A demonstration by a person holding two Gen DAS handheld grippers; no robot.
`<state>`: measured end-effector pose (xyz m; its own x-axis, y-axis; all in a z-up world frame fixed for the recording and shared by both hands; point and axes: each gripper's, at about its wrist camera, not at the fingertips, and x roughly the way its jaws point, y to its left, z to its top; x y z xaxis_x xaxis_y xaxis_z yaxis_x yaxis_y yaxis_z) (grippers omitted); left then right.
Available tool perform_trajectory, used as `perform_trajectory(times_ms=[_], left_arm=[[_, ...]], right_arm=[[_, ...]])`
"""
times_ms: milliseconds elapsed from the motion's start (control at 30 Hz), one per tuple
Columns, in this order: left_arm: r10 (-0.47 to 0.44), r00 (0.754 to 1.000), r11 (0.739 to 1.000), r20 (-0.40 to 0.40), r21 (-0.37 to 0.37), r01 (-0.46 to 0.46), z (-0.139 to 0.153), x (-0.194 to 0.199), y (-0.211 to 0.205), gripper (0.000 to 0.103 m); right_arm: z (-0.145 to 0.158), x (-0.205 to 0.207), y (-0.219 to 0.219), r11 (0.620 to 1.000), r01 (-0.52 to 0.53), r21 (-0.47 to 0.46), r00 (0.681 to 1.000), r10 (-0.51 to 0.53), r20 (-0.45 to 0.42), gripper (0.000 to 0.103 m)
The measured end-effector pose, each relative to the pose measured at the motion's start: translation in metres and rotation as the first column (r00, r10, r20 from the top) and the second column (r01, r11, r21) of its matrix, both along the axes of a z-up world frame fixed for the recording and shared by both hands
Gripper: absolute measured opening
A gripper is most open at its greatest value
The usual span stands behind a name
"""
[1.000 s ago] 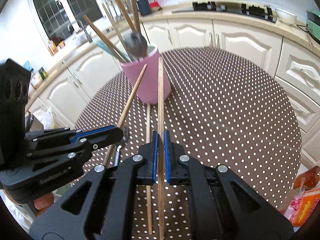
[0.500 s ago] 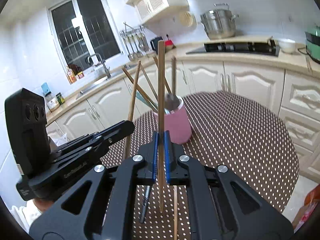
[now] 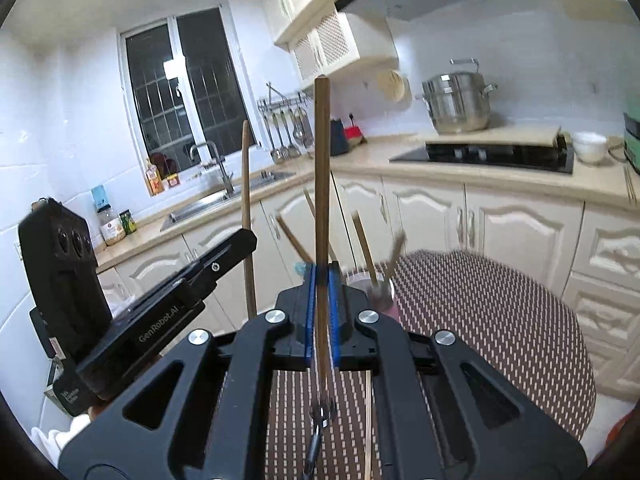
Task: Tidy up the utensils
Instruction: 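Lift both chopsticks upright and lower them into the pink cup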
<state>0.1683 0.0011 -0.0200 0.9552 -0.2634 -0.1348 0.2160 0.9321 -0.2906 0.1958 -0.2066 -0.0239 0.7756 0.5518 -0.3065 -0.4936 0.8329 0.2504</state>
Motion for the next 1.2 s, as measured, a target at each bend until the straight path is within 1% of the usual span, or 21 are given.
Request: perform_trajectory(times_ms=[167,267,367,567,700,867,1000,1133,1200], left_arm=[[0.056,0.994,0.998,0.091,-0.023,-0.054,0.014,0.017,0.007,0.006],[0.072,0.991,0.997,0.114,-0.029,-0.069,0.017,0.031,0.006,0.006],[0.087,0.988,0.996,0.129,-0.033,-0.084,0.016,0.046,0.002,0.006],[0.178,0.964,0.984,0.198,-0.027,-0.176,0.004,0.066,-0.009,0.006],[0.209,0.955,0.978,0.211,-0.021,-0.209,-0.005,0.078,-0.015,0.006],[0.23,0.953,0.973,0.198,-0.017,-0.232,-0.017,0.091,-0.021,0.006],[0.237,0.951,0.971,0.197,-0.004,-0.241,-0.026,0.094,-0.026,0.006],[0.242,0.945,0.968,0.221,0.019,-0.252,-0.03,0.093,-0.031,0.006],[0.241,0.943,0.968,0.23,0.016,-0.251,-0.031,0.093,-0.031,0.006]], right_arm=[[0.019,0.015,0.015,1.0,0.004,-0.02,0.998,-0.003,0.066,0.007],[0.026,0.028,0.022,1.0,0.007,-0.025,0.996,-0.004,0.093,0.007],[0.03,0.041,0.026,0.999,0.015,-0.028,0.993,-0.011,0.114,0.007],[0.031,0.061,0.03,0.998,0.041,-0.047,0.989,-0.034,0.144,0.007],[0.026,0.073,0.03,0.997,0.051,-0.052,0.989,-0.044,0.14,0.007],[0.019,0.083,0.026,0.997,0.059,-0.058,0.99,-0.051,0.129,0.007],[0.013,0.09,0.024,0.996,0.063,-0.063,0.991,-0.055,0.119,0.007],[0.011,0.092,0.021,0.996,0.066,-0.062,0.992,-0.058,0.112,0.007],[0.01,0.093,0.02,0.996,0.072,-0.061,0.991,-0.064,0.113,0.007]])
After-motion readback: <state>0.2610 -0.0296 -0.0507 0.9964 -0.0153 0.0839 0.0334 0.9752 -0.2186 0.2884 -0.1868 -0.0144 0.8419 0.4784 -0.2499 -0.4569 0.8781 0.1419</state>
